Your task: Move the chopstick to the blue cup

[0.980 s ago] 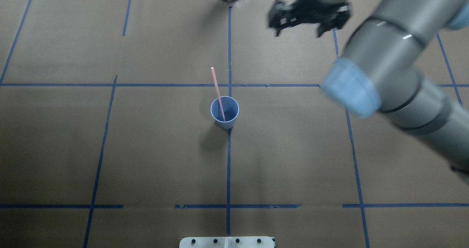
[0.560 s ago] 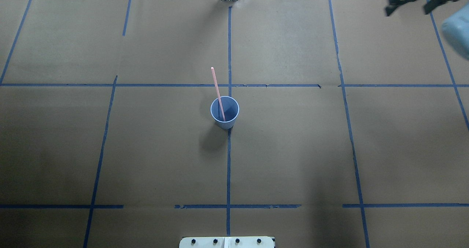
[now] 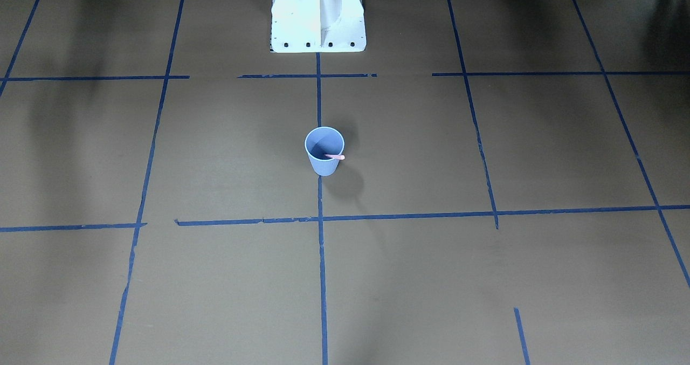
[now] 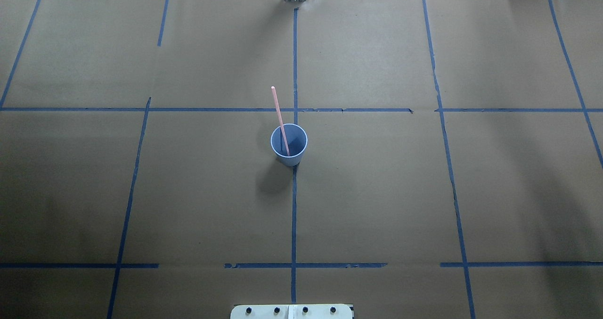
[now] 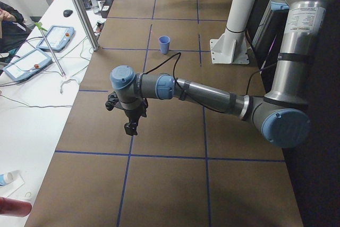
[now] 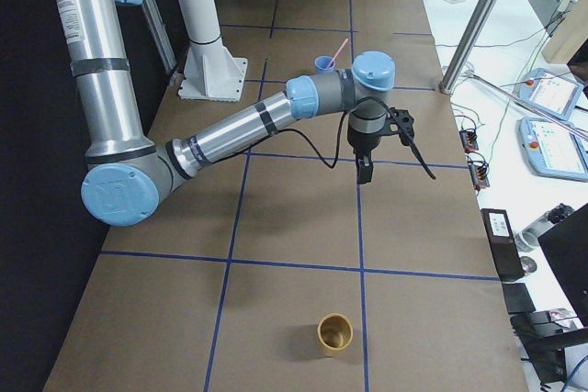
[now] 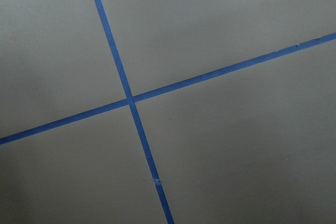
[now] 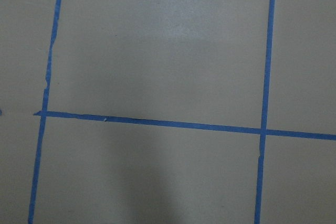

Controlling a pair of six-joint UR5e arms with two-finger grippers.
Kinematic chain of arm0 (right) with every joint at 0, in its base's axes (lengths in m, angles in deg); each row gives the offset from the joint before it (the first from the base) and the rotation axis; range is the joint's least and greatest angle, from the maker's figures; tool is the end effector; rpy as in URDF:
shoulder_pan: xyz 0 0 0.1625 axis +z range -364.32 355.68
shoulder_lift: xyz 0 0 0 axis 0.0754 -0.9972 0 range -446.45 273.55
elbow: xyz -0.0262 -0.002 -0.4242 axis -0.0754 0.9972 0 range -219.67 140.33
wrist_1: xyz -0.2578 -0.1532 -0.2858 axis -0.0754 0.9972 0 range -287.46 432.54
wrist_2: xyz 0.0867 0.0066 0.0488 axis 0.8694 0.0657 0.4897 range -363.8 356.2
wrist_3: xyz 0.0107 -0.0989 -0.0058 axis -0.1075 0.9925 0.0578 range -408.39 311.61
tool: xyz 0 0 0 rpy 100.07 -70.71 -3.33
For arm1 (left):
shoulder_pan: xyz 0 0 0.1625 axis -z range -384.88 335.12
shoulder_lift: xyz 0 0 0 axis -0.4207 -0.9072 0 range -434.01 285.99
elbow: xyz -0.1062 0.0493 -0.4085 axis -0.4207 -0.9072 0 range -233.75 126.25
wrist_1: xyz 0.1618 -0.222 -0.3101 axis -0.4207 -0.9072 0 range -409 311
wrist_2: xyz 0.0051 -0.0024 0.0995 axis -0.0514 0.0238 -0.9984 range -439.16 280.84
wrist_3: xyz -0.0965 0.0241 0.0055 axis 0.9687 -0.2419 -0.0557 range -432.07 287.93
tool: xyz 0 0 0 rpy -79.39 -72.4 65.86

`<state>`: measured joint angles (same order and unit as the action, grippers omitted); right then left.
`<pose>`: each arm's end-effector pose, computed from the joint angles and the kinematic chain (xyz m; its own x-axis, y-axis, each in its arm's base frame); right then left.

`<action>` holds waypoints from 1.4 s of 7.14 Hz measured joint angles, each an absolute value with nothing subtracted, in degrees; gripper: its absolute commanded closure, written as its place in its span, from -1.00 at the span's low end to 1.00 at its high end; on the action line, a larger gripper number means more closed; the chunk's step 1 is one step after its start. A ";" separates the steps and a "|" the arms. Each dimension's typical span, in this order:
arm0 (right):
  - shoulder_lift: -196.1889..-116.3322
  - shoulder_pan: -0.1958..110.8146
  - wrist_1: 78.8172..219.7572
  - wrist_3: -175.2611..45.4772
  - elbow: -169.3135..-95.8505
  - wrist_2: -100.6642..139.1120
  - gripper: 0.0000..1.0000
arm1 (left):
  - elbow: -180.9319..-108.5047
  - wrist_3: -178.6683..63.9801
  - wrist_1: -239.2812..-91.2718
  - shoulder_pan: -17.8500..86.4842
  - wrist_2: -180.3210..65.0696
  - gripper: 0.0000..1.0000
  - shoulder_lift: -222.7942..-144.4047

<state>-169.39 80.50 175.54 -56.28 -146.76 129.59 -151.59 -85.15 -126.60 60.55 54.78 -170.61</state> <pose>0.0175 -0.5257 0.4756 0.7172 -0.0618 0.6941 -0.0101 0.9950 0.0990 -0.0217 -0.5343 0.5549 0.6793 0.3054 -0.6673 -0.2395 0.9518 0.1918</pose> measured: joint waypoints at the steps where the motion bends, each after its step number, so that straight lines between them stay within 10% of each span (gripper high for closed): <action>1: -172.07 80.87 172.76 -56.03 -143.89 129.93 -1.00 | -151.52 -85.13 -126.61 60.54 54.78 -1.00 -170.60; 10: -180.31 85.27 158.77 -56.89 -135.03 135.72 -1.00 | -146.55 -85.78 -127.50 62.66 54.85 -1.00 -165.97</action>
<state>-180.31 85.27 158.77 -56.89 -135.03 135.72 -146.55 -85.78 -127.50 62.66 54.85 -165.97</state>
